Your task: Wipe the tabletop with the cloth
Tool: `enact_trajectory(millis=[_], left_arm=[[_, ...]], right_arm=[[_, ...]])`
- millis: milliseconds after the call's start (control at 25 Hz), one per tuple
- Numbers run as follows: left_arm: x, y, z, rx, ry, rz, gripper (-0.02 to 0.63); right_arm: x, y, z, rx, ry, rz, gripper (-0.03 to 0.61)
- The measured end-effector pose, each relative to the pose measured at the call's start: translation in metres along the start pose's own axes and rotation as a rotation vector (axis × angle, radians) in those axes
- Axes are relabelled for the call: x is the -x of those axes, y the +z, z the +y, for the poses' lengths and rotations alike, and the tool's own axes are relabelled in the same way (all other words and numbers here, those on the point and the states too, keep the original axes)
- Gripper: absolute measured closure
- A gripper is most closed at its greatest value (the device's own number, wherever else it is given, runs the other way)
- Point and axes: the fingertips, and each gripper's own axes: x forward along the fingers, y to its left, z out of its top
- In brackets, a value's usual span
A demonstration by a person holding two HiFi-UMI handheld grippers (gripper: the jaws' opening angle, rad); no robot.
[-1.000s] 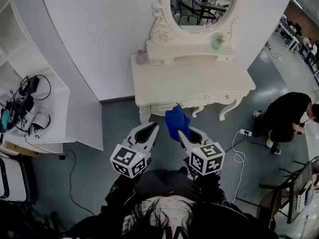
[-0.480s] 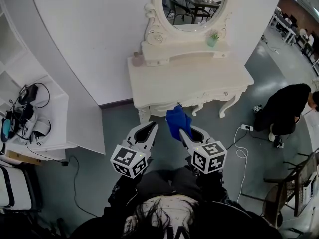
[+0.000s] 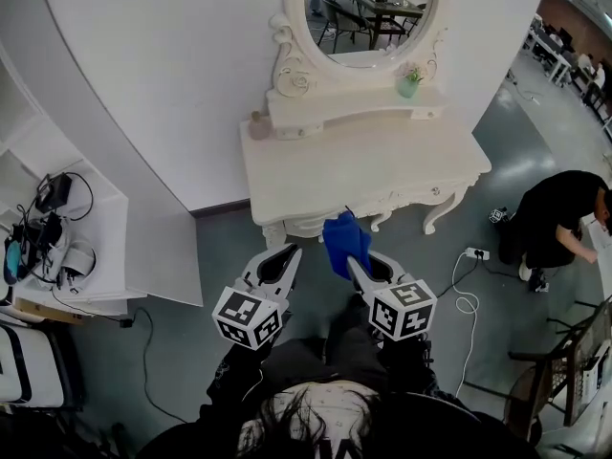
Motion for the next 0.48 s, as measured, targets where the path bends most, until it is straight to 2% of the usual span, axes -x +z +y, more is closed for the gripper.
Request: enact_trajectory(millis=[200,480], left_arm=[[-0.041,-0.003,0.017,0.014,0.043,0.019,0.611],[-0.124,0.018,0.026,0.017,0.094,0.013,0.611]], right_arm=[[-0.024,0.011,-0.042,-0.008,0.015,0.019,0.494],[-0.053,0.057,-0.112,0.016,0.056,0.036,0.494]])
